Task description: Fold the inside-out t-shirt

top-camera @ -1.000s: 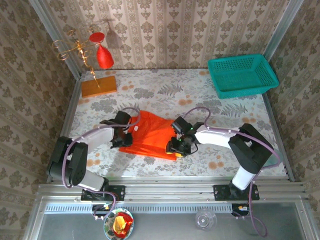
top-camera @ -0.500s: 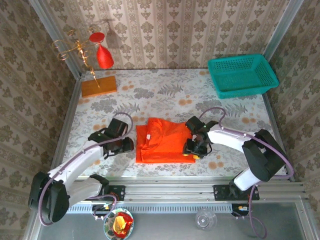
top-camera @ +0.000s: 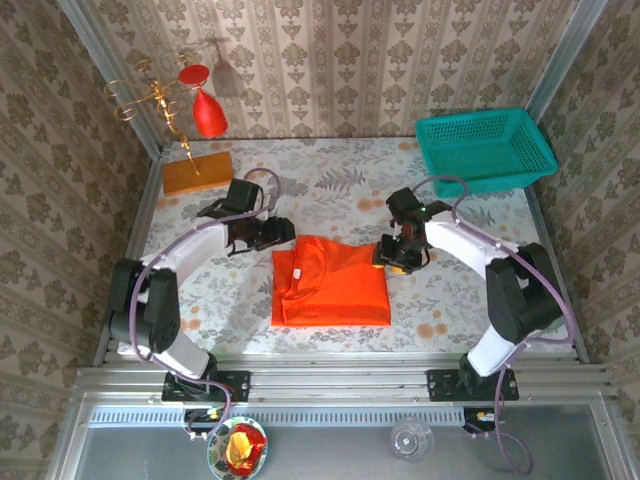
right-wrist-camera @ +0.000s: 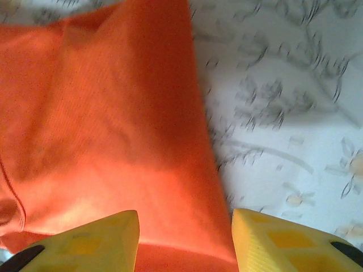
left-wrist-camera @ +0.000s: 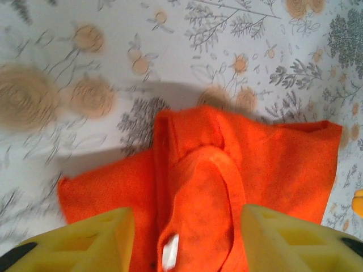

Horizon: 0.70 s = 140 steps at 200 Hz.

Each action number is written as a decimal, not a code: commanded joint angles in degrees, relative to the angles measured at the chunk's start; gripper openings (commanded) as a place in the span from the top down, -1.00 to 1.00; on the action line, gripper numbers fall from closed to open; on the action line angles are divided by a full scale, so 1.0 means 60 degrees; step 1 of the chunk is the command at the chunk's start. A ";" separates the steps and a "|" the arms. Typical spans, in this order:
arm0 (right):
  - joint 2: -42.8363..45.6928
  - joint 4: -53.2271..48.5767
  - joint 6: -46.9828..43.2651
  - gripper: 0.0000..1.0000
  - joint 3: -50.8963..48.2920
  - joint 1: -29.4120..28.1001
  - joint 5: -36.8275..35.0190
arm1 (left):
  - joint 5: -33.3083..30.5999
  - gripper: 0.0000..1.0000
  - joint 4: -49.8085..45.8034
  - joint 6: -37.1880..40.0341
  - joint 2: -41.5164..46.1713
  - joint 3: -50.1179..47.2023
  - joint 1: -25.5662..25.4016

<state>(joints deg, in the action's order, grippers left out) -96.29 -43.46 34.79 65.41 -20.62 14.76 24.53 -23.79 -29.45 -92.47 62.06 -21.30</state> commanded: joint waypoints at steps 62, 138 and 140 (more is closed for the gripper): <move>-0.1714 0.0801 -0.0831 0.01 0.0839 0.0649 0.1800 | 0.1365 -0.15 0.0395 0.0128 -0.2342 0.1011 -0.0272; -0.2008 0.0788 -0.0736 0.63 0.0790 0.0664 0.1509 | 0.0892 0.81 0.0488 -0.0169 -0.1606 0.0733 -0.0412; -0.2001 0.0785 -0.0742 0.65 0.0789 0.0667 0.1491 | 0.0851 0.83 0.0463 -0.0169 -0.1522 0.0724 -0.0418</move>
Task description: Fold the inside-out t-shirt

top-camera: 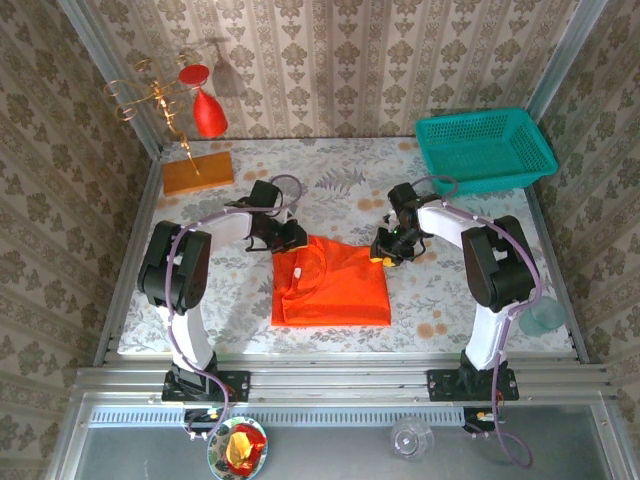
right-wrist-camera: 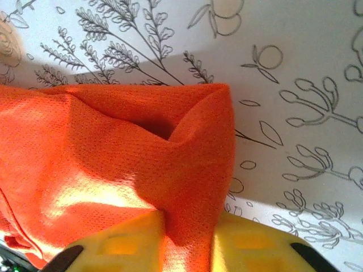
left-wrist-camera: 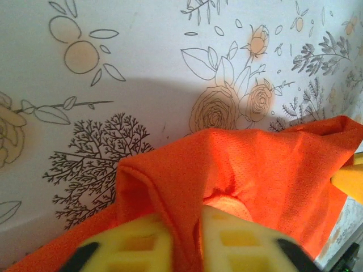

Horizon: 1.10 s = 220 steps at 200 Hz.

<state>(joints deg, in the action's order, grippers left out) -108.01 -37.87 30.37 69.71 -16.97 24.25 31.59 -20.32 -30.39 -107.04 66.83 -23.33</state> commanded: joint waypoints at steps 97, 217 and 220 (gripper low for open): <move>0.0042 -0.0163 0.0014 1.00 -0.0281 0.0104 -0.0336 | -0.1902 1.00 -0.1470 0.0309 0.3129 -0.1960 0.0206; 0.1900 -0.1014 0.0227 0.27 -0.0520 -0.0237 -0.0709 | -0.2958 0.33 -0.1472 0.1017 0.2098 -0.1330 0.0218; 0.1946 -0.1017 0.0239 0.27 -0.0549 -0.0276 -0.0690 | -0.2978 0.29 -0.1537 0.1020 0.2239 -0.1301 0.0202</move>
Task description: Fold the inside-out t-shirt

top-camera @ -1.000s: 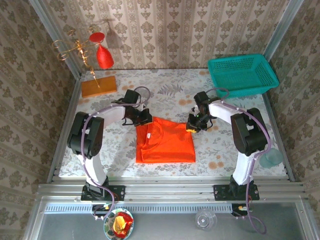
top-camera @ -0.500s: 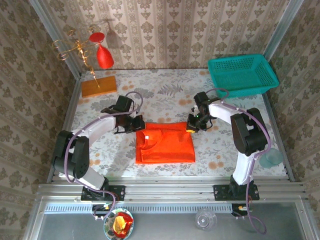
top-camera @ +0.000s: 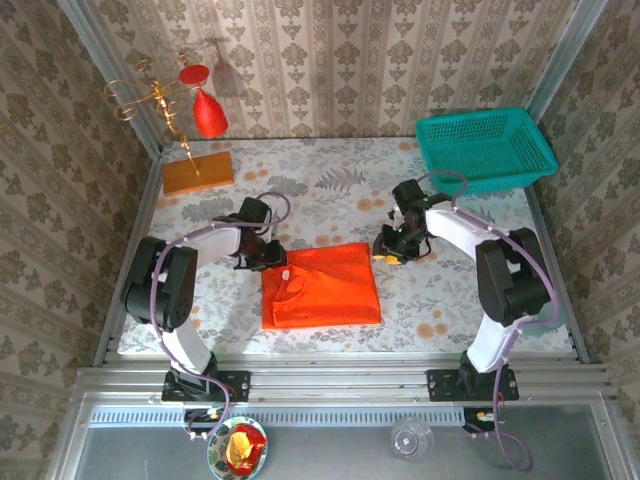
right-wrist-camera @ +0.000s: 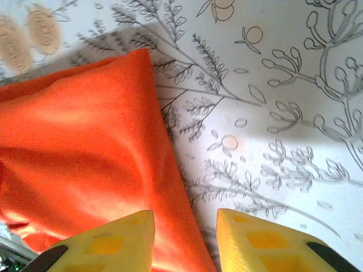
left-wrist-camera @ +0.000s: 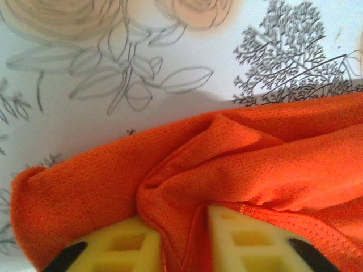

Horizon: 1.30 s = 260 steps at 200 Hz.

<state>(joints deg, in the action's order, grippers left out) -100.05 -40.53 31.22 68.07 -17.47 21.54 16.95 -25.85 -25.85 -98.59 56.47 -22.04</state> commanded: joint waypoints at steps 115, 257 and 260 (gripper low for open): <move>-0.0695 -0.0291 -0.0040 0.14 -0.0416 -0.1094 -0.0236 | -0.0448 0.25 -0.1096 -0.1009 0.2737 -0.1881 -0.1438; -0.1391 0.0156 0.0319 0.80 -0.0789 -0.1131 -0.0579 | -0.0385 1.00 -0.1541 -0.1450 0.4468 -0.2637 -0.1395; -0.1387 0.0170 0.0330 0.80 -0.0796 -0.1131 -0.0562 | -0.0405 1.00 -0.1574 -0.1436 0.4477 -0.2687 -0.1384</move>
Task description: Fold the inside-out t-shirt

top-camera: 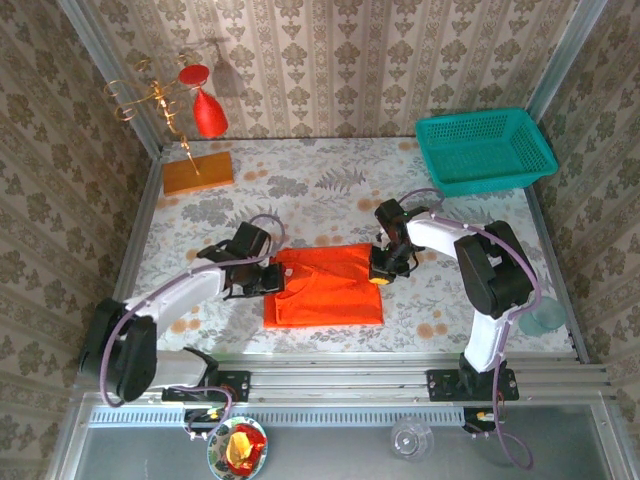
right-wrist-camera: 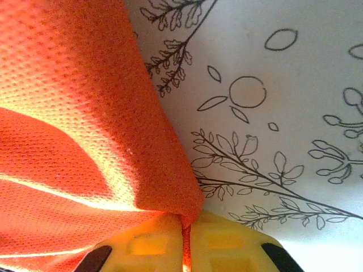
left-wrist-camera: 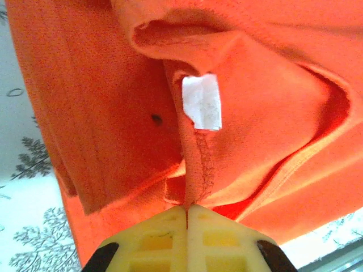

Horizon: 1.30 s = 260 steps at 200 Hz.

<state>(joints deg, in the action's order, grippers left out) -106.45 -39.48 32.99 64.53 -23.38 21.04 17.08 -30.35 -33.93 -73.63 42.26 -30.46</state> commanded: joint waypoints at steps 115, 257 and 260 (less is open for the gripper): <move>0.0563 0.0056 0.0633 0.98 -0.1361 -0.0561 -0.0722 | -0.1646 0.90 -0.0094 0.0879 -0.2376 0.0218 0.0905; 0.3513 0.0928 0.4354 0.35 -0.2101 -0.4135 -0.0593 | 0.0093 0.44 0.0171 0.4188 -0.5856 0.5737 0.1483; 0.3518 0.0782 0.4220 0.34 -0.1991 -0.4079 -0.0527 | 0.0108 0.42 0.0146 0.4188 -0.5762 0.5731 0.1489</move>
<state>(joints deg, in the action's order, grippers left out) -88.38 -26.87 60.60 47.18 -50.15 17.96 16.49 -28.60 -11.94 -111.98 75.33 -22.39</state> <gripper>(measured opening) 0.309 0.245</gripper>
